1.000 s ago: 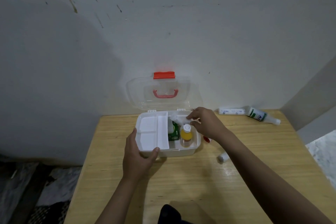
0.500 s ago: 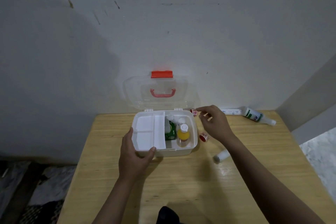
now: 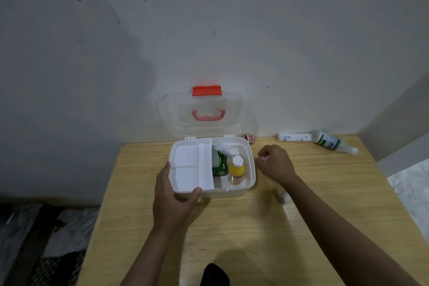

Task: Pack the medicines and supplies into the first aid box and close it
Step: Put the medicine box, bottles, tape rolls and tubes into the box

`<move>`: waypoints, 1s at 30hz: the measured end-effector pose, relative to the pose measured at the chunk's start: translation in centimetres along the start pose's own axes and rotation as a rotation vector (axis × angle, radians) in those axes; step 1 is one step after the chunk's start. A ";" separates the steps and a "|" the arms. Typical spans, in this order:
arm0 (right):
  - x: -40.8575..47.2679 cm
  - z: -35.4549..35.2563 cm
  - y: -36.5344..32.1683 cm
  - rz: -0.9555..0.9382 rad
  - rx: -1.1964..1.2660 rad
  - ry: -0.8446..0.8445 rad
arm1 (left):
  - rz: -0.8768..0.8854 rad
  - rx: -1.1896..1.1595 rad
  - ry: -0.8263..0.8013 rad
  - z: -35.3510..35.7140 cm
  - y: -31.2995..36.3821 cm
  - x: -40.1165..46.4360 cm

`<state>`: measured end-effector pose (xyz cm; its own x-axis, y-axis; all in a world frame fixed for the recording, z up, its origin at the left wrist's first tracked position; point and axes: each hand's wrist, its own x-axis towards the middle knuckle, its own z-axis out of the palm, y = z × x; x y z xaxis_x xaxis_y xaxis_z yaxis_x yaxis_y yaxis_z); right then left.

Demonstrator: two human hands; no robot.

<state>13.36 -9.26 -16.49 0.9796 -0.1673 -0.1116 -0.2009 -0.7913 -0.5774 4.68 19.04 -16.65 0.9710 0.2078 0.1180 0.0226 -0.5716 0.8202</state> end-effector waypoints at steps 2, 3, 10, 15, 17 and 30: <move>0.9 0.3 -0.2 -0.050 -0.019 0.027 | -0.002 -0.001 -0.003 0.0 0.1 0.0; 1.2 0.5 -0.3 -0.068 -0.009 0.030 | -0.003 0.000 -0.005 0.0 0.1 0.0; 2.9 2.0 -1.6 -0.039 0.125 0.084 | -0.015 0.004 -0.012 0.0 0.1 0.1; 3.8 2.6 -1.8 0.129 0.016 0.121 | -0.011 0.007 -0.009 0.0 0.0 0.1; 3.9 2.9 -1.6 0.143 0.013 0.158 | -0.015 0.010 -0.013 0.0 -0.1 0.1; 0.3 -1.9 -1.6 0.069 0.483 0.168 | -0.015 -0.002 0.002 0.0 0.2 0.0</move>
<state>13.97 -9.17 -14.10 0.9415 -0.3326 -0.0542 -0.1992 -0.4197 -0.8855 4.72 18.89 -16.50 0.9701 0.2183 0.1065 0.0371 -0.5666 0.8232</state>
